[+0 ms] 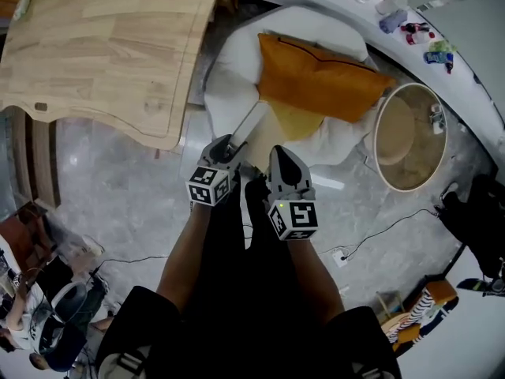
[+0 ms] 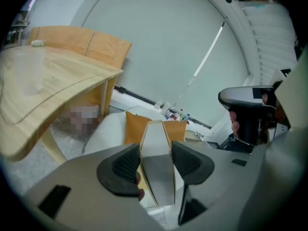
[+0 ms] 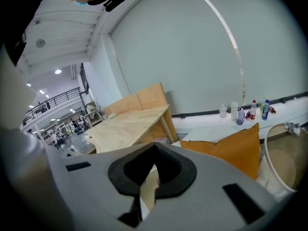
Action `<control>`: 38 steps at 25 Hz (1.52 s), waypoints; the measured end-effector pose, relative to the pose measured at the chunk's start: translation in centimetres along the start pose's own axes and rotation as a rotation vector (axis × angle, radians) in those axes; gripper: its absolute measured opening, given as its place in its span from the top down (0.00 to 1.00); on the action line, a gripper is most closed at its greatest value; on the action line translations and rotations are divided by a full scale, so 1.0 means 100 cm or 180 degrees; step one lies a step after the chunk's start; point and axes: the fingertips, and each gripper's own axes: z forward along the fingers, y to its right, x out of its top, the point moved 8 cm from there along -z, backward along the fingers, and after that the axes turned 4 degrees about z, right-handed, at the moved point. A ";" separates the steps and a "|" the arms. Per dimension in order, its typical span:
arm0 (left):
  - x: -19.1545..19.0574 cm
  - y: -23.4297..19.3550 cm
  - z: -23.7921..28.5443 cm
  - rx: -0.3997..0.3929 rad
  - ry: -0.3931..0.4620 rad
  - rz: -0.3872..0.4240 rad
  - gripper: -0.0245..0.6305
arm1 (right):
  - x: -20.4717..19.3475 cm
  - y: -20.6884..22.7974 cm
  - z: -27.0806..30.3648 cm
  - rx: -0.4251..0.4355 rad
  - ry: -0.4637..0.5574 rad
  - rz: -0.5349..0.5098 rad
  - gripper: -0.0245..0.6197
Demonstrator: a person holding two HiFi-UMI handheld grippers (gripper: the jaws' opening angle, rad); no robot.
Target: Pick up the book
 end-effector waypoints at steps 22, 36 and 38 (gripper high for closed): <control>0.046 0.105 -0.095 0.0021 0.0309 0.0202 0.63 | 0.058 -0.021 -0.125 0.0330 0.0489 -0.0353 0.96; 0.070 0.126 -0.152 -0.0292 0.0271 0.0538 0.63 | 0.060 -0.046 -0.165 0.0141 0.0589 -0.0502 0.96; 0.077 0.125 -0.162 -0.0283 0.0308 0.0621 0.63 | 0.058 -0.054 -0.166 0.0109 0.0583 -0.0528 0.96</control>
